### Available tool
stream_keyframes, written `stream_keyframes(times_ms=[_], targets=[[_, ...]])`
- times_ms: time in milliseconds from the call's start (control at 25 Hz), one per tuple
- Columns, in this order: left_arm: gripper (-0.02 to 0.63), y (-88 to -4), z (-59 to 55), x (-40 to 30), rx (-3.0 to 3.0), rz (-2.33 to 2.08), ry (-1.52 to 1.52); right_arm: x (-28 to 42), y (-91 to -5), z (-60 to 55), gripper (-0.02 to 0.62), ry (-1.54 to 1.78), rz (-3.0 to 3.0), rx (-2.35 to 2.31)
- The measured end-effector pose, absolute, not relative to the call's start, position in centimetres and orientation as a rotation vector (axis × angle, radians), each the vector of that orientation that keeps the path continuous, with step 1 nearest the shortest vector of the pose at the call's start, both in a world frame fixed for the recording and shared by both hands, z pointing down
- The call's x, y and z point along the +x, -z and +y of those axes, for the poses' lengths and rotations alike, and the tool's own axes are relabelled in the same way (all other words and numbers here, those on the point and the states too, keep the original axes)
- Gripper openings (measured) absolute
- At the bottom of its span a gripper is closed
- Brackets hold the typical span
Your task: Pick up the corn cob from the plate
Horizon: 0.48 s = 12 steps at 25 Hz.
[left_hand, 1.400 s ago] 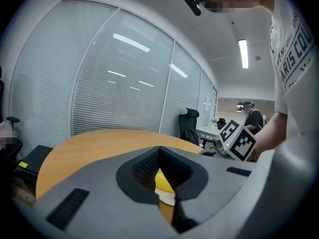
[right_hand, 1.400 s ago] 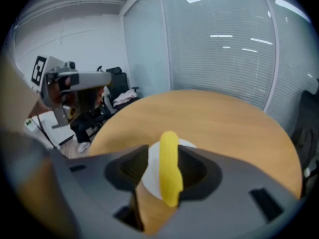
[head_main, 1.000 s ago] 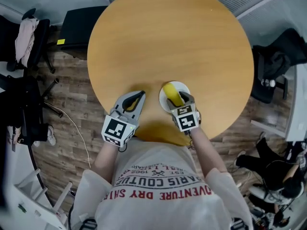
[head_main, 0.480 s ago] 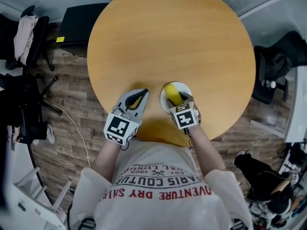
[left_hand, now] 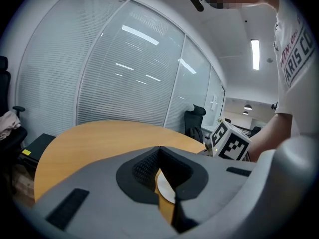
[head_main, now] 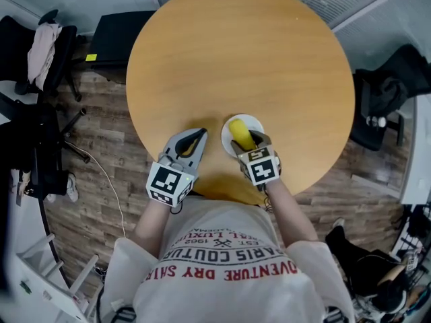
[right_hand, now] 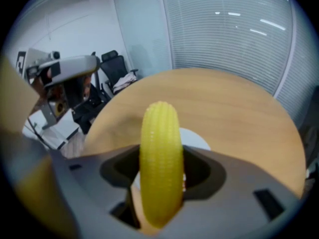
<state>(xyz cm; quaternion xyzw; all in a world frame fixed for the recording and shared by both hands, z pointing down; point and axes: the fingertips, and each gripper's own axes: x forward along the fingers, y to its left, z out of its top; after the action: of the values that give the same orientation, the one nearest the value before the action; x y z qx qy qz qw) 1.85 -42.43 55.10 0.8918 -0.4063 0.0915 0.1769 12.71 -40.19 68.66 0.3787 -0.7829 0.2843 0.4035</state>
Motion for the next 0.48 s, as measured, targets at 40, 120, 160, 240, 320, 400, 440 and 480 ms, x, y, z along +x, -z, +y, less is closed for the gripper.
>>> stream_keyframes(times_ms=[40, 120, 160, 240, 320, 400, 440, 480], targets=[[0.034, -54.8, -42.2, 2.0, 2.527, -1.159, -0.256, 12.6, -67.6, -40.3, 0.265, -0.716, -2.005, 0.970], [0.034, -53.9, -41.7, 2.3, 2.535, -1.172, -0.245, 12.7, -65.6, -40.3, 0.265, -0.707, -2.051, 1.001], [0.034, -53.5, -41.5, 2.4, 2.541, -1.178, -0.239, 12.8, -64.6, -40.4, 0.265, -0.700, -2.069, 1.020], [0.034, -52.6, -41.2, 2.6, 2.554, -1.197, -0.234, 13.0, -62.5, -40.6, 0.265, -0.686, -2.103, 1.066], [0.034, -51.5, -40.9, 2.8, 2.574, -1.221, -0.229, 13.4, -60.5, -40.7, 0.265, -0.671, -2.147, 1.116], [0.034, -50.1, -40.8, 3.1, 2.599, -1.242, -0.215, 13.7, -58.4, -40.8, 0.265, -0.647, -2.196, 1.158], [0.034, -49.4, -40.8, 3.2, 2.610, -1.252, -0.203, 13.9, -57.4, -40.7, 0.265, -0.634, -2.223, 1.175], [0.034, -48.8, -40.8, 3.3, 2.619, -1.263, -0.191, 13.9, -56.5, -40.7, 0.265, -0.622, -2.251, 1.187]])
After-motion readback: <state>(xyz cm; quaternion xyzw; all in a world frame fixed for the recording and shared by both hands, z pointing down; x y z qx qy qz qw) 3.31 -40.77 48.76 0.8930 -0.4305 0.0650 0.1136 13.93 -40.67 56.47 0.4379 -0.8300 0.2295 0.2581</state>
